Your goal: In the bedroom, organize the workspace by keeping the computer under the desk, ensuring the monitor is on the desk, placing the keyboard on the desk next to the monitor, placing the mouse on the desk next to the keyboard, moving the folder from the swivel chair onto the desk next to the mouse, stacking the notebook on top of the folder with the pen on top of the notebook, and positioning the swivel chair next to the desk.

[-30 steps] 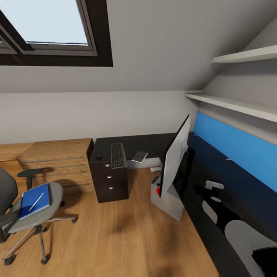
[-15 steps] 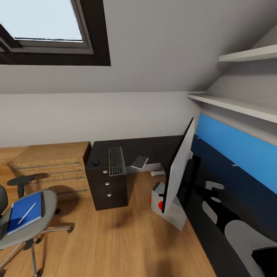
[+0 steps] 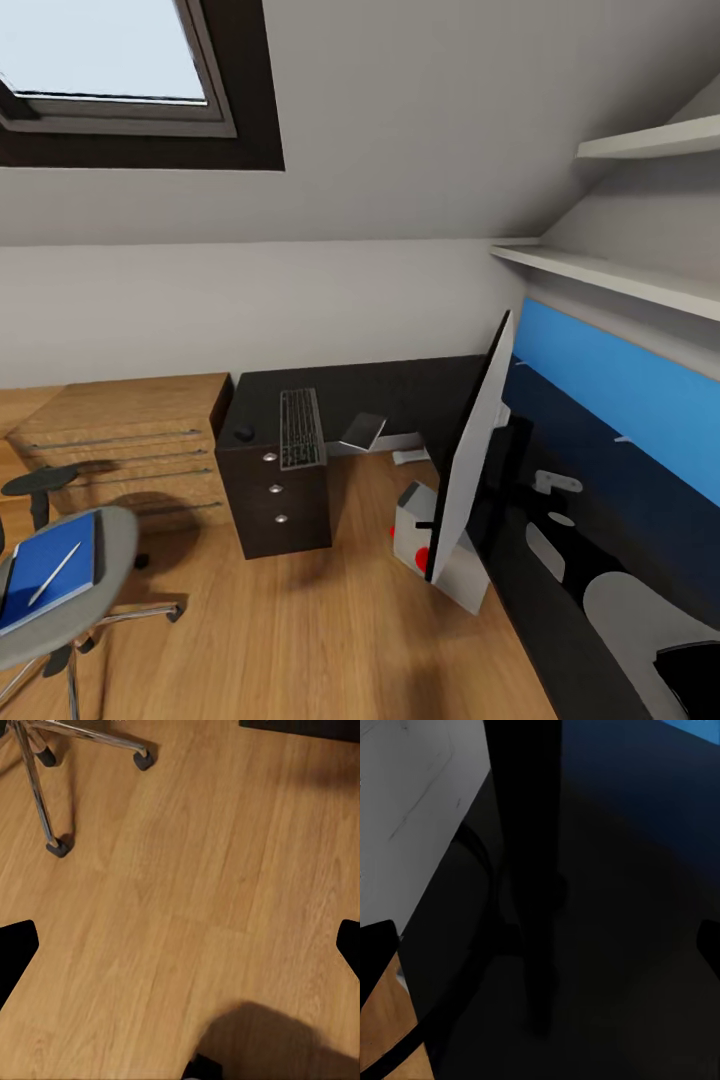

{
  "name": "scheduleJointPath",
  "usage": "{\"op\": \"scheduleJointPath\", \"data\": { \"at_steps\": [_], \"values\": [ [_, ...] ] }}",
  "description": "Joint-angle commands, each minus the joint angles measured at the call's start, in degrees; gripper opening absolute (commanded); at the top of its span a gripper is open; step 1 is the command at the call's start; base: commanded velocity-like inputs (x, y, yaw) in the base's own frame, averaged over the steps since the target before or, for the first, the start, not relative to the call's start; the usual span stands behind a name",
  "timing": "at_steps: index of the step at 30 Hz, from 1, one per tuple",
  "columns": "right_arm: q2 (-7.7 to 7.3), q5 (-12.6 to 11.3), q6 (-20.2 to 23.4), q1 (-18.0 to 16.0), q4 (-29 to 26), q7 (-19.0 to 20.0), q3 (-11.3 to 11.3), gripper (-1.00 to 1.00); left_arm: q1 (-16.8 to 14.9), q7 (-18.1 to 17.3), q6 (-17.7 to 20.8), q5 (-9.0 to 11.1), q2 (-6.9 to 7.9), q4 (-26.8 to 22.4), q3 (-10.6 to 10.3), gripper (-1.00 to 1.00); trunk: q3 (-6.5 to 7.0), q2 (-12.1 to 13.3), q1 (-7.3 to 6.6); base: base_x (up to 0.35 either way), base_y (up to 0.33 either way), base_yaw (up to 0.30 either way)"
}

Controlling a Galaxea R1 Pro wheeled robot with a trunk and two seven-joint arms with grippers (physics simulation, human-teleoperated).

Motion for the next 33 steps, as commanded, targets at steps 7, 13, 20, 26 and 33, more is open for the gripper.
{"op": "scheduleJointPath", "data": {
  "at_steps": [7, 13, 20, 26, 33],
  "values": [
    [-0.1, -0.5, -0.4, -0.1, 0.0, -0.3, 0.5, 1.0, 0.0, 0.0, -0.2, 0.6, -0.06, 0.0, -0.1, 1.0, -0.11, -0.1, 0.04, 0.135, 0.0, 0.0],
    [-0.13, -0.5, -0.5, -0.1, 0.1, -0.2, 0.5, 1.0, 0.0, 0.0, -0.2, 0.6, -0.06, 0.0, -0.1, 1.0, -0.11, -0.1, 0.04, 0.031, 0.0, 0.0],
    [-0.19, -0.5, -0.6, 0.0, 0.1, -0.3, 0.4, 1.0, 0.0, -0.1, -0.2, 0.6, -0.03, -0.1, -0.1, 1.0, -0.11, -0.1, 0.04, 0.005, 0.0, 0.0],
    [-0.22, -0.5, -0.8, 0.0, 0.7, -0.3, 0.5, 1.0, 0.0, -0.3, -0.1, 0.7, -0.1, -2.8, 0.0, 1.0, -0.11, -0.1, 0.04, 0.0, 0.0, 0.0],
    [-0.28, -0.5, -0.8, 0.0, 0.8, -0.3, 0.5, 1.0, 0.0, -0.3, 0.8, 0.8, -0.21, -4.9, 0.0, 1.0, -0.11, -0.1, 0.04, 0.0, 0.0, 0.0]
  ]
}}
